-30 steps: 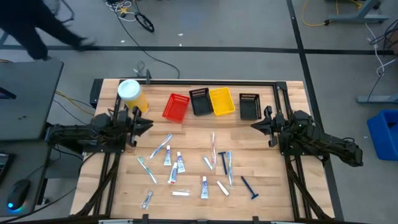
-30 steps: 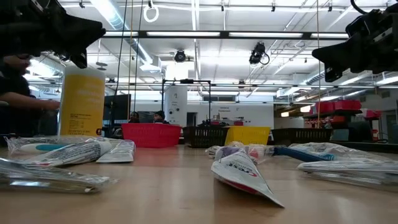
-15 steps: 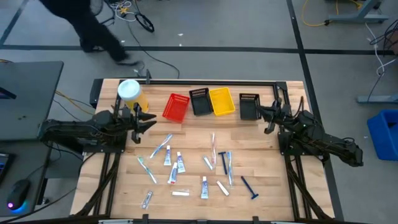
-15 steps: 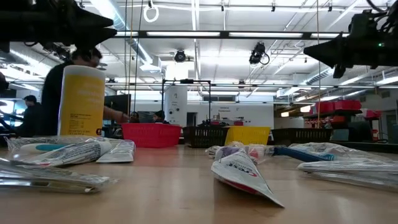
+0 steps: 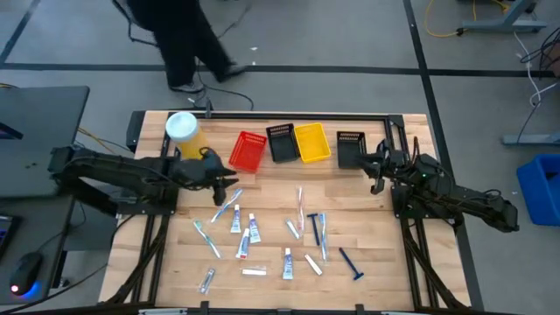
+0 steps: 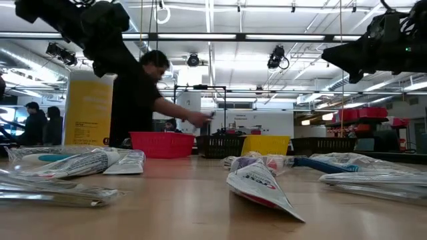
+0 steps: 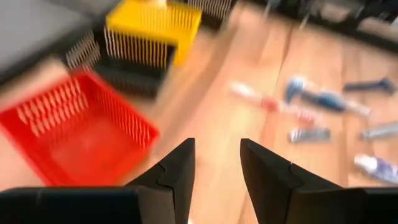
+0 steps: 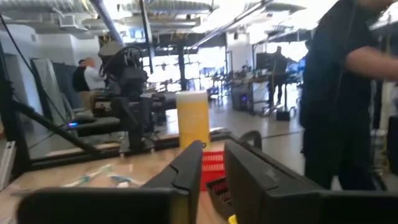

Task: Pick & Place Travel size toiletries
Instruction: Put the blue toothbrush into the red bin

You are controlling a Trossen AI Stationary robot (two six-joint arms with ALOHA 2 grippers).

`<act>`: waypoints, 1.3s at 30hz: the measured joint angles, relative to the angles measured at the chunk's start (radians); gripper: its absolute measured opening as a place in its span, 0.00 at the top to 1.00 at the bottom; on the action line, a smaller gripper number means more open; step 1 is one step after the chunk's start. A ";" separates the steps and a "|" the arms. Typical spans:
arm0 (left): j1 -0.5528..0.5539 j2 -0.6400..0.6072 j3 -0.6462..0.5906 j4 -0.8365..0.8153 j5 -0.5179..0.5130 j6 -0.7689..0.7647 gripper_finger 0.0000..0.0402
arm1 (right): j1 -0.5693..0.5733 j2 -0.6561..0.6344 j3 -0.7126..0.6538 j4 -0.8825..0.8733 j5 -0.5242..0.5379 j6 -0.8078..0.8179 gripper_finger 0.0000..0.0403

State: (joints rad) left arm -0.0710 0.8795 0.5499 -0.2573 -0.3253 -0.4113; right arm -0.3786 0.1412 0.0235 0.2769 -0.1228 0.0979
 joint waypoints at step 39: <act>-0.138 0.610 0.074 -0.148 0.020 -0.590 0.78 | 0.000 0.324 0.000 0.116 -0.064 0.097 0.51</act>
State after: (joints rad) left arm -0.2089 1.4894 0.6234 -0.4048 -0.3057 -1.0017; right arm -0.3782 0.4656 0.0235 0.3927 -0.1867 0.1947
